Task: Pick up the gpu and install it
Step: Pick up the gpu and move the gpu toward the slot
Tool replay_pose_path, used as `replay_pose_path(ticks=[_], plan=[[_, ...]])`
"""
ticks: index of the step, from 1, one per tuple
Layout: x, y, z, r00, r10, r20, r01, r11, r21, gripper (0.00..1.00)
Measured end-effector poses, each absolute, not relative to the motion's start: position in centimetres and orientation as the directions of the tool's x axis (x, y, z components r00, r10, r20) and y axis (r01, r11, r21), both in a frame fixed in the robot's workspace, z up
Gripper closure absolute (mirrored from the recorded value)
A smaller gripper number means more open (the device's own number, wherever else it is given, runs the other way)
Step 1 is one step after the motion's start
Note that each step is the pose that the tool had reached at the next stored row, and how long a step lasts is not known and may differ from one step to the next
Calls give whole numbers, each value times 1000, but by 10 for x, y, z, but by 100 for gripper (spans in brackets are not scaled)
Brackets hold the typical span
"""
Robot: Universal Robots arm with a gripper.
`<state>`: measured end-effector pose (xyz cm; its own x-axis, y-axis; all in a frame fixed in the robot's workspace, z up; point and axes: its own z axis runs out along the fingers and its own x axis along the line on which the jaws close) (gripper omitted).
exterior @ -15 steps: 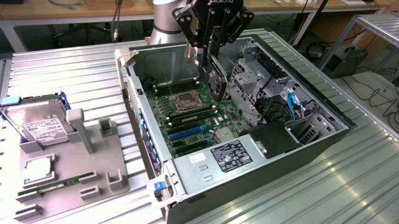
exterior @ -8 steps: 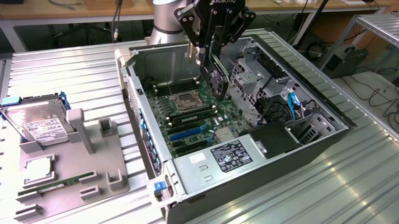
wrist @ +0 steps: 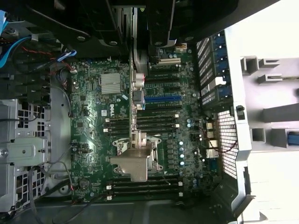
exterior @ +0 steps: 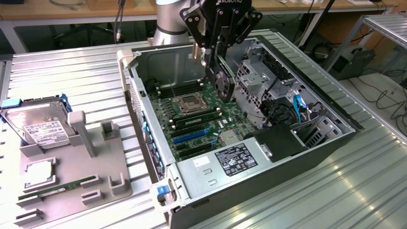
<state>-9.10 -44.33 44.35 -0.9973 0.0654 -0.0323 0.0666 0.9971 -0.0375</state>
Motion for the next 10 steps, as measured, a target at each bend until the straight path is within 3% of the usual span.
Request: replay_pose_path(ticks=[10], plan=[[-84, -443, 443, -997, 65, -32, 67, 997, -39, 74]])
